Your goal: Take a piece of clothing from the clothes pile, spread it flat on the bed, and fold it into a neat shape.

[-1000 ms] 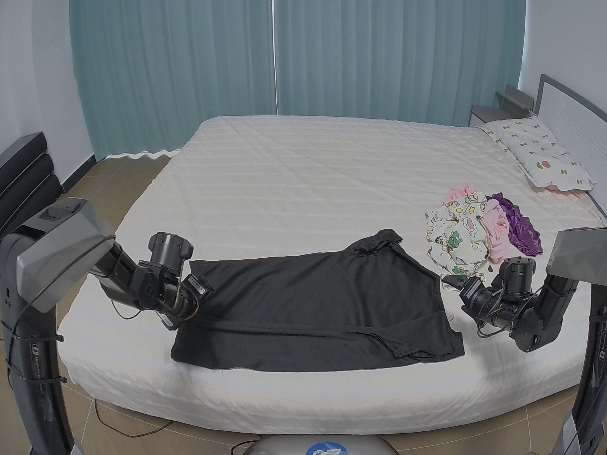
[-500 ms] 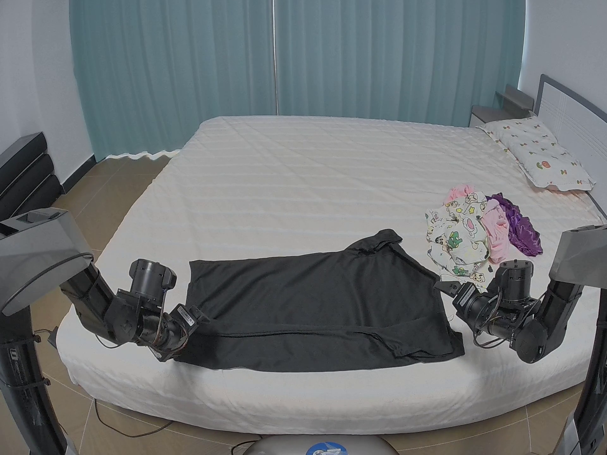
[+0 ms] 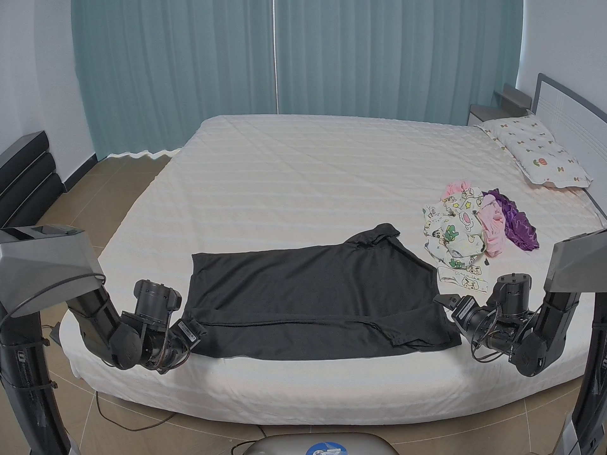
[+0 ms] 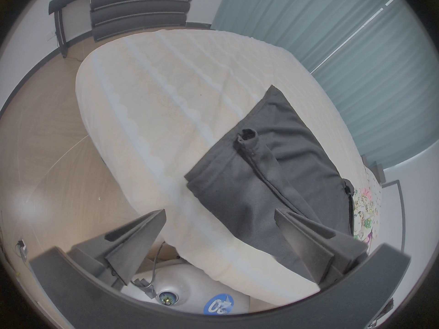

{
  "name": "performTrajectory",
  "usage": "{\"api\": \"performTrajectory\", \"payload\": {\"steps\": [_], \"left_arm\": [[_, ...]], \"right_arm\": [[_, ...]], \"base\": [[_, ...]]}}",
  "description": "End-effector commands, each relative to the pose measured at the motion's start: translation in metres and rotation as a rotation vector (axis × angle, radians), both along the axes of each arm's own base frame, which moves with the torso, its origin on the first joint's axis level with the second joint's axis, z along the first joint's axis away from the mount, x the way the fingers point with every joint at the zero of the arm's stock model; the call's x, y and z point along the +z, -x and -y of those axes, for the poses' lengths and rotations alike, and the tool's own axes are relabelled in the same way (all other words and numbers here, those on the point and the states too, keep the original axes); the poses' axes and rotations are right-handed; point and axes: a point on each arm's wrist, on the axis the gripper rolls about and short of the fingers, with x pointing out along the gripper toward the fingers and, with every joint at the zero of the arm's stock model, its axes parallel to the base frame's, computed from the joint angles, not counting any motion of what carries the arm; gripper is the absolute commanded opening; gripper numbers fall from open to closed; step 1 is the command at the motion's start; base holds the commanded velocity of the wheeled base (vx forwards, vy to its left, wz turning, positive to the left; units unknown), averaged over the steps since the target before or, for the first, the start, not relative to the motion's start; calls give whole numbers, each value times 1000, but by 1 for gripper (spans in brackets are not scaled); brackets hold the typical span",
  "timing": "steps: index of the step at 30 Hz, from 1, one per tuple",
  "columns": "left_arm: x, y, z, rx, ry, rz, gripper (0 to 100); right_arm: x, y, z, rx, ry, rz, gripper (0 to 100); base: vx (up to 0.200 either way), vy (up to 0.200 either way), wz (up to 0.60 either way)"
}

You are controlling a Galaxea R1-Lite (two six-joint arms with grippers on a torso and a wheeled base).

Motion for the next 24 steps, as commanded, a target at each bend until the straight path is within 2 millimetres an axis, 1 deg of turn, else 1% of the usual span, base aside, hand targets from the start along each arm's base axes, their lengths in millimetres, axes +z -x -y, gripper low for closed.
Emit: {"api": "performTrajectory", "payload": {"steps": [1, 4, 9, 12, 13, 14, 15, 19, 22, 23, 24], "left_arm": [[-16, -14, 7, 14, -37, 2, 100], [-22, -25, 9, 32, -59, 15, 100], [-27, -29, 11, 33, -101, 22, 100], [-30, -38, 13, 23, -118, 37, 100], [-30, -38, 13, 23, -118, 37, 0], [-30, -38, 13, 23, -118, 37, 0], [-30, -40, 14, 33, -129, 43, 0], [-32, -40, 14, 39, -130, 44, 0], [-30, -39, 13, 53, -124, 48, 0], [-30, -39, 13, 53, -124, 48, 0], [-27, -39, 12, 64, -114, 56, 0]], "right_arm": [[-4, 0, 0, -6, -7, -14, 100], [-6, -1, 0, -13, -21, -17, 100], [-8, -1, 0, -13, -22, -13, 100], [-10, -1, -1, -13, -21, -16, 100], [-10, -1, -1, -13, -21, -16, 100], [-10, -1, -1, -13, -21, -16, 100], [-16, 4, -2, -4, -9, -44, 100], [-23, 4, -5, -22, 15, -69, 100], [-33, 5, -15, -25, 51, -90, 100], [-33, 5, -15, -25, 51, -89, 100], [-39, 3, -21, -24, 63, -95, 100]], "base": [[0, 0, 0], [0, 0, 0], [0, 0, 0], [0, 0, 0], [0, 0, 0], [0, 0, 0], [0, 0, 0], [0, 0, 0], [0, 0, 0], [0, 0, 0], [0, 0, 0]]}}
